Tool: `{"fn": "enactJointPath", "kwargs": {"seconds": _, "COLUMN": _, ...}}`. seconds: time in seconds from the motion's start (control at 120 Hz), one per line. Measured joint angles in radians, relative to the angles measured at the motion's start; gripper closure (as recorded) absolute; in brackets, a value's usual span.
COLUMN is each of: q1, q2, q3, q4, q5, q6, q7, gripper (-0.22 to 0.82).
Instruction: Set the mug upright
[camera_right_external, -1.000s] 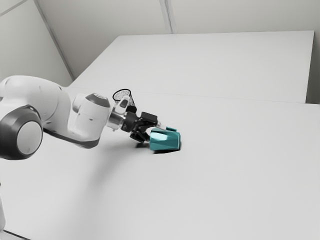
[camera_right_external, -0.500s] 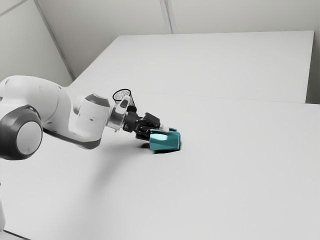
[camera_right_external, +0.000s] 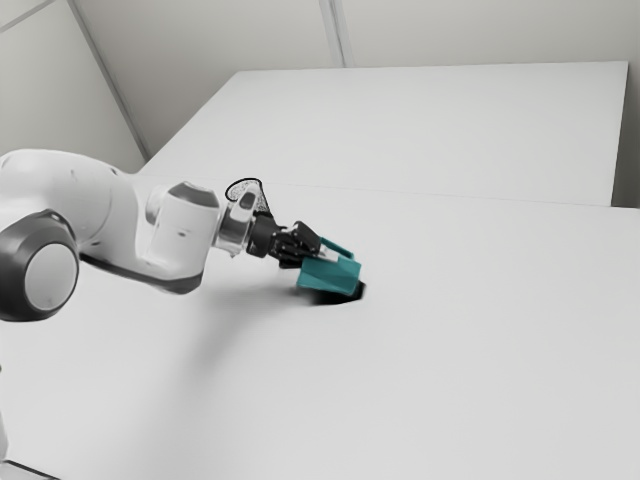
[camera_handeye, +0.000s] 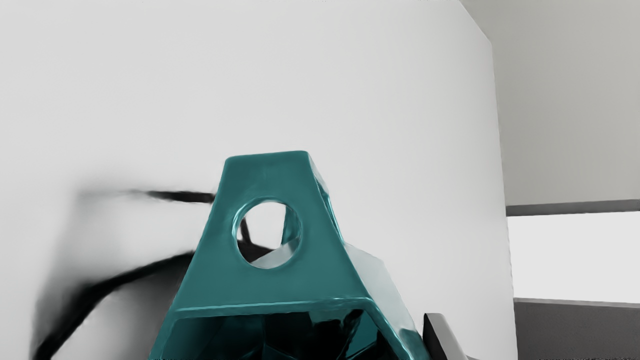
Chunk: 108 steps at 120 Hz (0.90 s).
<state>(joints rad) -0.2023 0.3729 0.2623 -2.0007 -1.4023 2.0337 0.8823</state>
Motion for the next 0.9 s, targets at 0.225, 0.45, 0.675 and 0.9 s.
{"fn": "enactJointPath", "kwargs": {"seconds": 0.225, "q1": -0.025, "q2": -0.096, "q3": -0.006, "q4": -0.007, "q5": 0.031, "q6": 0.022, "q7": -0.003, "gripper": 0.76}}
{"fn": "enactJointPath", "kwargs": {"seconds": 0.45, "q1": -0.045, "q2": -0.277, "q3": -0.018, "q4": -0.123, "q5": 0.373, "q6": 0.108, "q7": -0.092, "gripper": 0.77}}
{"fn": "enactJointPath", "kwargs": {"seconds": 0.675, "q1": -0.04, "q2": -0.315, "q3": -0.018, "q4": -0.143, "q5": 0.845, "q6": 0.146, "q7": -0.237, "gripper": 0.77}}
{"fn": "enactJointPath", "kwargs": {"seconds": 0.9, "q1": -0.046, "q2": -0.31, "q3": -0.018, "q4": -0.132, "q5": 1.124, "q6": 0.179, "q7": -0.354, "gripper": 0.77}}
